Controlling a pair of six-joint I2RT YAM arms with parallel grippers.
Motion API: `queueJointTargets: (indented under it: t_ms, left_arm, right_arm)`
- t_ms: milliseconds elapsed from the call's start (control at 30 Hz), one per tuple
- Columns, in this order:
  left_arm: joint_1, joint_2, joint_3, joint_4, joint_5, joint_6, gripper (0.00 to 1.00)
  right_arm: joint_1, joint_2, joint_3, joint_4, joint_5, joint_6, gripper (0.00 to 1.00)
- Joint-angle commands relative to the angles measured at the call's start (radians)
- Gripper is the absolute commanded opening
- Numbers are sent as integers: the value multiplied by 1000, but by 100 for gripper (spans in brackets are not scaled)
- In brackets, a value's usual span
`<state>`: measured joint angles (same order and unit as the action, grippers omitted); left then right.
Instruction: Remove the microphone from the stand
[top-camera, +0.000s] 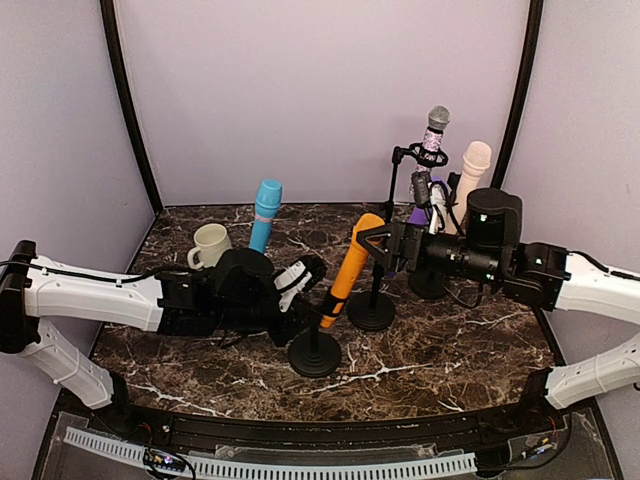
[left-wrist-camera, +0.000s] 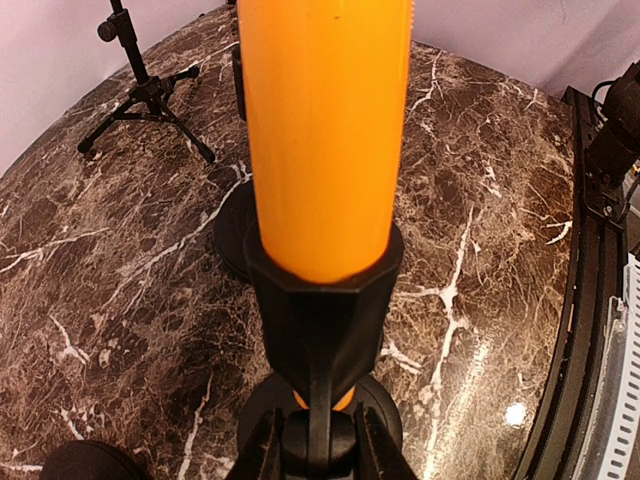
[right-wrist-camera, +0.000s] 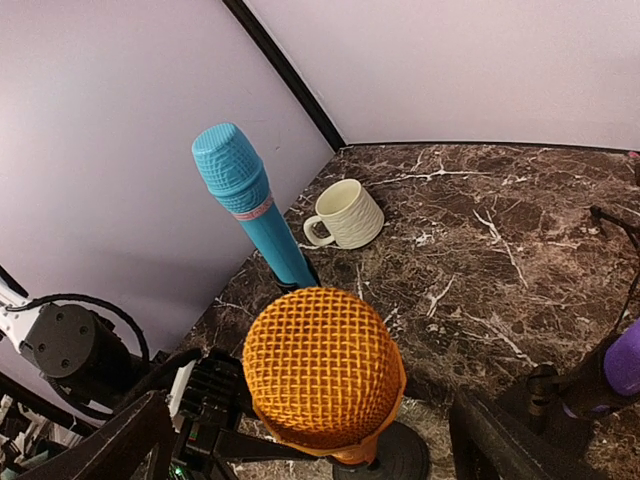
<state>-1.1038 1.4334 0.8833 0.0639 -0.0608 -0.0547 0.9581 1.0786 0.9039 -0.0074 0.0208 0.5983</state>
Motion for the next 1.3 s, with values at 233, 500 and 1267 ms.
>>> queueJointTargets:
  t_ms: [233, 500, 1267]
  left_arm:
    - [-12, -10, 43, 73, 13, -16, 0]
    - [-18, 3, 48, 73, 17, -13, 0]
    - [-21, 38, 79, 31, 49, -54, 0]
  right_arm:
    - [37, 65, 10, 122, 118, -3, 80]
    - [52, 128, 30, 160, 132, -24, 71]
    - [-7, 117, 54, 177, -135, -149, 13]
